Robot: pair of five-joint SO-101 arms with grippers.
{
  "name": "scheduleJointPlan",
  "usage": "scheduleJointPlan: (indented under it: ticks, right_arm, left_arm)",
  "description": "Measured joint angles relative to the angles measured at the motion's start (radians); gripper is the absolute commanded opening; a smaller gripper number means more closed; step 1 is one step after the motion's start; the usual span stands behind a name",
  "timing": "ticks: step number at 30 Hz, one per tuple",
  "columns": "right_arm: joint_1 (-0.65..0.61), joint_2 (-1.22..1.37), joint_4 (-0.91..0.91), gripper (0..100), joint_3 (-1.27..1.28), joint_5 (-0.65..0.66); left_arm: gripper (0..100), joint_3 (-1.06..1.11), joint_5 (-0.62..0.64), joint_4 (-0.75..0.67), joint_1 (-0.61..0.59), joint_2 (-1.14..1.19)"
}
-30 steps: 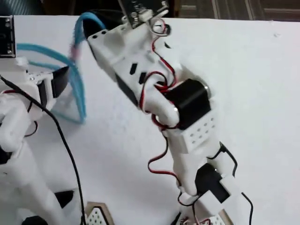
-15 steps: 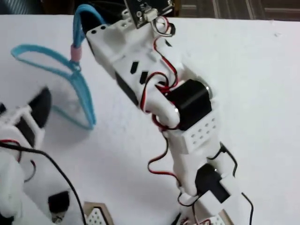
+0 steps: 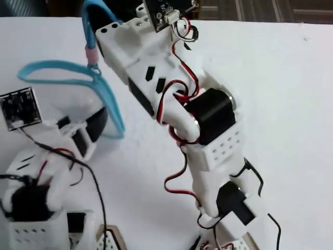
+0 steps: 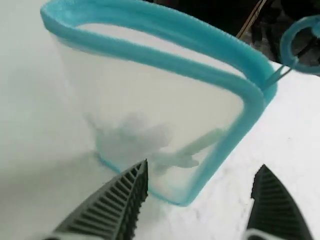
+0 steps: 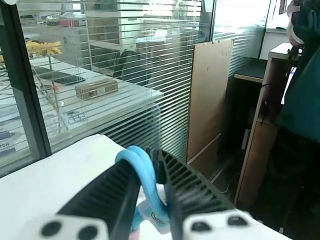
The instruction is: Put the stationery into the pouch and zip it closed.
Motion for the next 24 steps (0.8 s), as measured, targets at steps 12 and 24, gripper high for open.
scheduleJointPlan:
  ticks: [12,24]
  right_arm:
    - [0.0,0.0,0.0,1.6,0.0,0.0]
    - [0.0,0.0,0.0,1.6,0.0,0.0]
  left_arm:
    - [26,0.155,0.124,-0.238,0.063,0.0]
    - [12,0.153,0.038,-0.242,-0.215,-0.014]
